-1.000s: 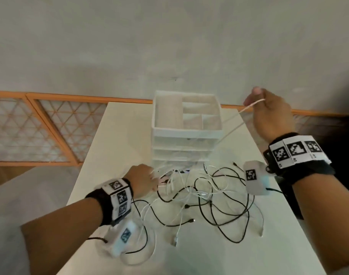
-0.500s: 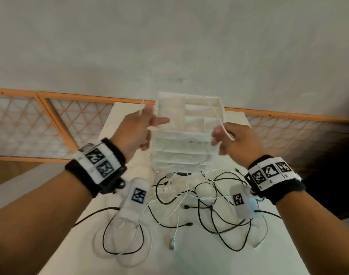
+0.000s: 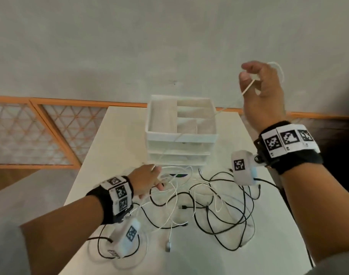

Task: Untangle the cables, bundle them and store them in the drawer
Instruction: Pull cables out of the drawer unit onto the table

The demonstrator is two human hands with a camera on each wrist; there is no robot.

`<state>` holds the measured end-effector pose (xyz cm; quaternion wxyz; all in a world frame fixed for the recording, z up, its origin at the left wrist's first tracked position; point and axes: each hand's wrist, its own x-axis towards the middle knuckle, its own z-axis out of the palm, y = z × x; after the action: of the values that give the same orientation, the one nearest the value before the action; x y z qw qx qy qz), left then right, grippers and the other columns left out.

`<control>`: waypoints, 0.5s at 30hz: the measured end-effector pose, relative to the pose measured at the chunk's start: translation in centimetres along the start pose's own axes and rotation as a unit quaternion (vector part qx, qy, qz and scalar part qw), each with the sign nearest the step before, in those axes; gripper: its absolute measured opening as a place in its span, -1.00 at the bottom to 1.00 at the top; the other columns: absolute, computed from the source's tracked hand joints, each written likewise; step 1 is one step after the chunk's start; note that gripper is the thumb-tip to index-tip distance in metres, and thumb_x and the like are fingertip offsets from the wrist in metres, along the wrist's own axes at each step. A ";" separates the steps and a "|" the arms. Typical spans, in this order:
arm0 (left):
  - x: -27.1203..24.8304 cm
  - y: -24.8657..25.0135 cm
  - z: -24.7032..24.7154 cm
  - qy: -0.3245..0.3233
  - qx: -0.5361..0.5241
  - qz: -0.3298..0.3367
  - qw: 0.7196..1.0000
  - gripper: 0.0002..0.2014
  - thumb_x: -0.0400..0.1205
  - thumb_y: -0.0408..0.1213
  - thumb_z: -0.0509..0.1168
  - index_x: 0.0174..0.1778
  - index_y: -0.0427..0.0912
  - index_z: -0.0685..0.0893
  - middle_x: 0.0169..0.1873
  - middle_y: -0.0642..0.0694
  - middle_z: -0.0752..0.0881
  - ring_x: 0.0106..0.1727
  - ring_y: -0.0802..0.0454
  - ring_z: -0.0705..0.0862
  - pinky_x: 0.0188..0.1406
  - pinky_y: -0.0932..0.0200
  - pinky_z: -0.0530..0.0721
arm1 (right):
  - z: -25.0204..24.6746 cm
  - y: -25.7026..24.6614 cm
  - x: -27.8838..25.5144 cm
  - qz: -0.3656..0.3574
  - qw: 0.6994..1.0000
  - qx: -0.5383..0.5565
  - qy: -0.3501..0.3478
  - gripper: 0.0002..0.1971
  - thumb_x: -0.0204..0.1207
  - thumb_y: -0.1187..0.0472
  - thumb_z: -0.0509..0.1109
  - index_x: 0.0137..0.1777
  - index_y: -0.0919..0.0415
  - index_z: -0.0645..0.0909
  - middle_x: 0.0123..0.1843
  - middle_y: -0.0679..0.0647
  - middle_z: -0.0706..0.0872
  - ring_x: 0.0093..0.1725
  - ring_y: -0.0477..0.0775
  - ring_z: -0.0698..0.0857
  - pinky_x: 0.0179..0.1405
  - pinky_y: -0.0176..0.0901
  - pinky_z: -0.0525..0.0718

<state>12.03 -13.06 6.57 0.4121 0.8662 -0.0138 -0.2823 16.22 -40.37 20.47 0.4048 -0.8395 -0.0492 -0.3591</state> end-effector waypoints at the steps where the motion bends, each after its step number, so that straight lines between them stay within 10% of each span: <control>1: 0.1 -0.4 -0.4 0.000 -0.024 -0.003 1.000 -0.59 0.82 -0.08 -0.06 0.38 -0.32 0.43 -0.13 -0.13 0.87 -0.72 0.06 0.34 -0.64 0.23 0.41 | 0.5 1.0 -0.4 0.028 0.999 -0.021 -0.034 -0.70 0.70 -0.08 0.23 0.30 0.02 0.60 0.32 -0.02 0.60 0.16 0.03 0.68 0.17 -0.38 0.60; 5: -0.9 1.3 -2.9 0.045 -0.151 0.027 0.987 -0.73 0.79 -0.18 0.09 -0.11 -0.27 0.53 -0.67 0.03 0.53 -0.71 0.12 0.30 -0.69 0.22 0.33 | 1.9 4.6 -1.3 0.122 0.975 -0.101 -0.155 -0.74 0.70 -0.04 0.25 0.25 0.03 0.63 0.28 0.07 0.66 0.24 0.10 0.63 0.18 -0.11 0.48; 11: -4.3 6.4 -6.7 0.074 -0.208 0.154 0.963 -0.52 0.63 0.27 0.11 -0.08 -0.16 0.50 -0.61 0.11 0.30 -0.58 0.15 0.21 -0.64 0.24 0.22 | 0.7 8.1 -1.5 0.170 0.954 -0.153 -0.193 -0.42 0.52 0.36 0.31 0.53 -0.05 0.45 0.29 0.10 0.64 0.27 0.17 0.63 0.27 0.03 0.61; 15: -5.1 8.1 -7.1 0.098 -0.188 0.216 0.953 -0.68 0.78 -0.03 0.08 -0.10 -0.21 0.48 -0.61 0.06 0.33 -0.58 0.08 0.28 -0.52 0.15 0.32 | 0.5 3.2 -3.0 0.142 0.963 -0.053 -0.222 -0.23 0.26 0.16 0.47 0.55 -0.14 0.42 -0.09 0.00 0.52 -0.19 0.06 0.53 -0.02 0.01 0.65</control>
<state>13.04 -12.08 18.40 0.6180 0.7727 -0.1067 -0.0982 15.45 -41.54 16.30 0.3855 -0.9167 0.0014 -0.1047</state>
